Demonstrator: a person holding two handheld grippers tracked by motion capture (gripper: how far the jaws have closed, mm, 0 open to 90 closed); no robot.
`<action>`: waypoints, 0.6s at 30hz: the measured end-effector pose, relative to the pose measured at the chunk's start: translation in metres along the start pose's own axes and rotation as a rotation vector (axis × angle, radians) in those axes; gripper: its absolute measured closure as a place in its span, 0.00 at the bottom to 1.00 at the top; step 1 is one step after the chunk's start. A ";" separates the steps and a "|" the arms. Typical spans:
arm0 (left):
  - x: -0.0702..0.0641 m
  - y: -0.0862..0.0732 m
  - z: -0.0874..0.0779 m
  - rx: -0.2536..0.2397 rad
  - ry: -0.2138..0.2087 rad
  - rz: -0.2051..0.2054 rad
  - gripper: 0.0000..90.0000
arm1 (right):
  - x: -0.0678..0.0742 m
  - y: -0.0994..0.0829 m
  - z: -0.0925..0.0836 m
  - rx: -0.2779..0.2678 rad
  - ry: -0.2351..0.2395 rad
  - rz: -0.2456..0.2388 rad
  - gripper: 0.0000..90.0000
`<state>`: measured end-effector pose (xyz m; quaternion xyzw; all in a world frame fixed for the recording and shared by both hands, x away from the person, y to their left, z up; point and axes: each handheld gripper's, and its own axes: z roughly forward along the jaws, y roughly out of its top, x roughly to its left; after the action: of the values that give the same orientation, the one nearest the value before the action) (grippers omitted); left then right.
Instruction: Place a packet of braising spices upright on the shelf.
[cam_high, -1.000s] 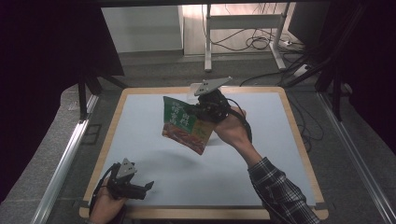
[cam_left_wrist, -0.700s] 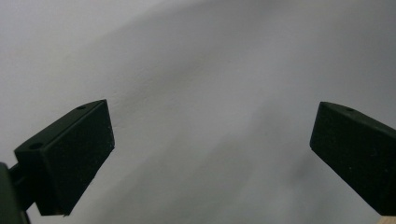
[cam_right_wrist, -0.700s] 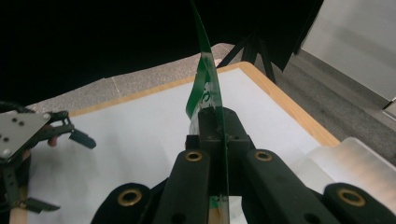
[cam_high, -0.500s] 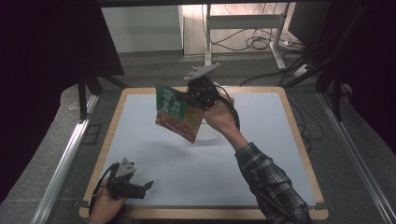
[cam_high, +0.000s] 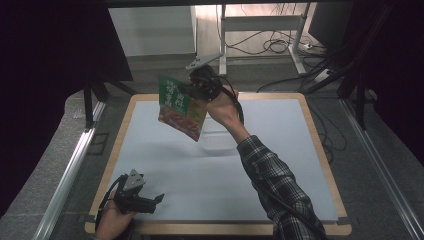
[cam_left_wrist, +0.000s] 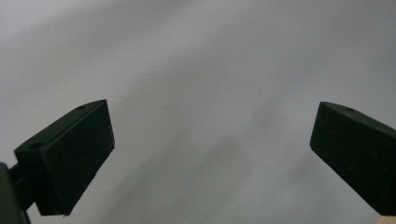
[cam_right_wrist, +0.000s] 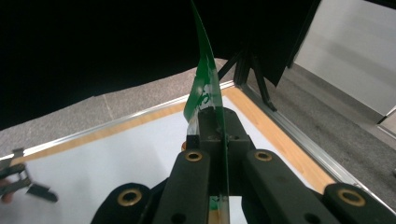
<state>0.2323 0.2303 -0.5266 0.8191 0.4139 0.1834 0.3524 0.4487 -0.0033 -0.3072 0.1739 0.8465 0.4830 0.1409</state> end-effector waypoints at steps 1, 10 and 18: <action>0.000 0.000 0.000 0.000 0.000 0.000 0.00 | 0.000 0.000 0.000 0.000 0.000 0.000 0.99; 0.000 0.000 0.000 -0.002 -0.003 0.002 0.00 | -0.026 0.009 0.019 -0.020 -0.050 -0.008 0.99; 0.000 0.000 0.000 -0.003 -0.003 0.003 0.00 | -0.056 0.008 0.027 -0.037 -0.105 0.023 0.99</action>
<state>0.2320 0.2303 -0.5267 0.8194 0.4117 0.1833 0.3541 0.5110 -0.0032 -0.3095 0.2059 0.8268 0.4904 0.1828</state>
